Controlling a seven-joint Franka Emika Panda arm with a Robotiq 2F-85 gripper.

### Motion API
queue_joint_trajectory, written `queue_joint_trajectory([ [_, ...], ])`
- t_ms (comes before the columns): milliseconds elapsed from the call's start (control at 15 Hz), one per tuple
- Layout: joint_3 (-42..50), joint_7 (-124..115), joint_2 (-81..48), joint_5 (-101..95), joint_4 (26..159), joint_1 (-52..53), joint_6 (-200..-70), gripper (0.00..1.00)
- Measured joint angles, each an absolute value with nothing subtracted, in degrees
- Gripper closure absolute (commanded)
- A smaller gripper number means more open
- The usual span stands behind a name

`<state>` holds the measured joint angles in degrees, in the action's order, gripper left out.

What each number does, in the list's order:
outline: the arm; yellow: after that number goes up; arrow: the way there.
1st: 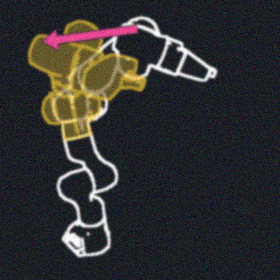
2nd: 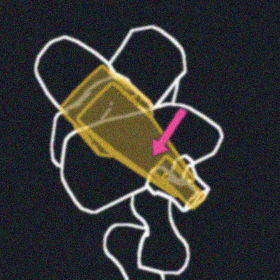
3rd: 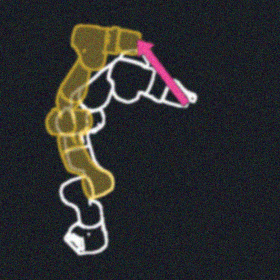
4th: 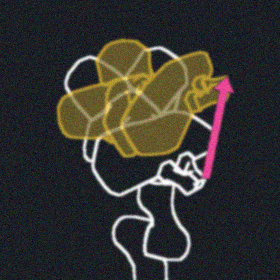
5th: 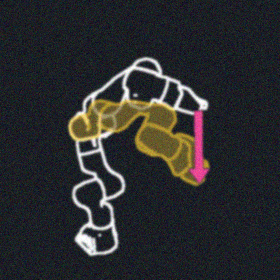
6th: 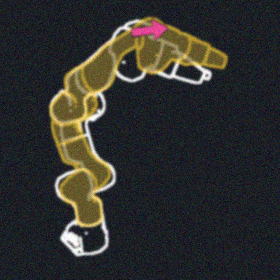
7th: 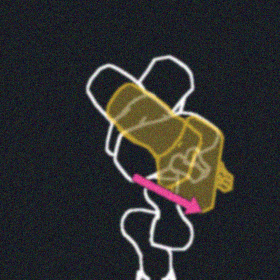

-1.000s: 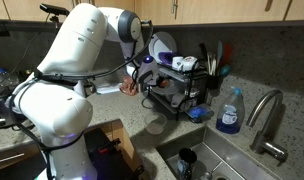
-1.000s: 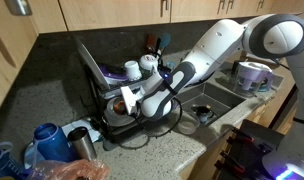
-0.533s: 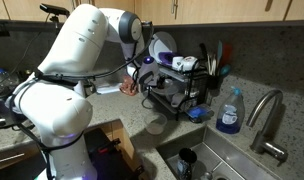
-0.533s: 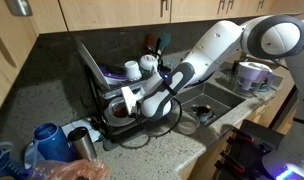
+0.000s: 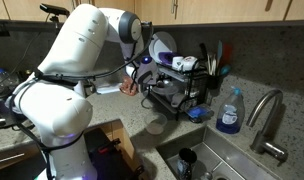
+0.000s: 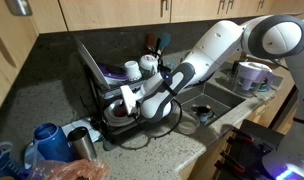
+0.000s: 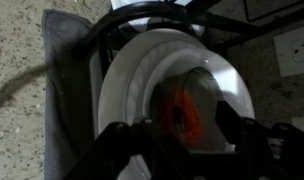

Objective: Get the black bowl and put it on top of the white bowl on the lower level of the plate dryer

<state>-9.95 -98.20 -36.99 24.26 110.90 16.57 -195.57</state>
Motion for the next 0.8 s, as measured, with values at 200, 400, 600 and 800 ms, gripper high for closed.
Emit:
queue_joint_trajectory([
  [200,-10.6,-98.1,-36.5,24.4,110.9,16.5,-197.3,0.38],
  [400,-11.5,-98.1,-35.7,25.0,111.0,15.7,-197.4,0.64],
  [600,-12.7,-98.1,-35.5,25.2,111.0,14.7,-197.4,0.86],
  [800,-14.7,-98.2,-34.8,25.1,111.6,13.1,-197.4,1.00],
])
